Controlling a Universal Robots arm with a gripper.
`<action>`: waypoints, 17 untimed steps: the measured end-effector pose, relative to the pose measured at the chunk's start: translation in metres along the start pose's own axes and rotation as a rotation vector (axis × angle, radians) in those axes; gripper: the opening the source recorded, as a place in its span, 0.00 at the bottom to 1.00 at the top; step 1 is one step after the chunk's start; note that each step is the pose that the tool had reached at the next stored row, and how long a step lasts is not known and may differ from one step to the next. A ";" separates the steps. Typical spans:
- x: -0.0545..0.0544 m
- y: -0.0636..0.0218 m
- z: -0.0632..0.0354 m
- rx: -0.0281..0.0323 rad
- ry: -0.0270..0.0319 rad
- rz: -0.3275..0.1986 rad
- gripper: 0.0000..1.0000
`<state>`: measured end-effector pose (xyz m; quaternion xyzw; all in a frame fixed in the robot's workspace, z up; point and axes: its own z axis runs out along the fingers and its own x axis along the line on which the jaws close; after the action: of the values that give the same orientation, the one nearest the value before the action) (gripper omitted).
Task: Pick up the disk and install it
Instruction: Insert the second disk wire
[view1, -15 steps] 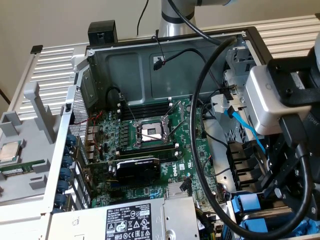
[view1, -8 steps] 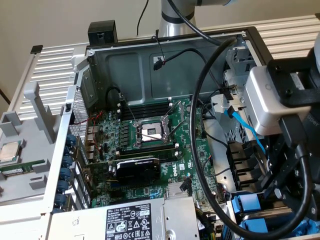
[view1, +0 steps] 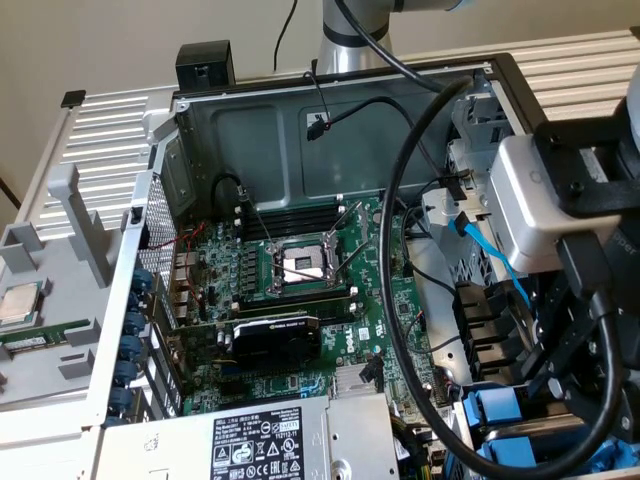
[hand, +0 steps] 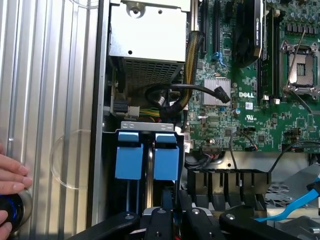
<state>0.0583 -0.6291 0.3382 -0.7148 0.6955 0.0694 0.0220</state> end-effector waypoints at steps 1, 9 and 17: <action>0.000 0.0000 0.0001 0.0000 0.0001 0.000 0.16; 0.000 -0.0002 0.0022 0.0000 -0.0001 0.000 0.16; 0.000 -0.0002 0.0025 0.0000 0.0001 0.000 0.16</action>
<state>0.0583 -0.6290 0.3356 -0.7148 0.6955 0.0694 0.0219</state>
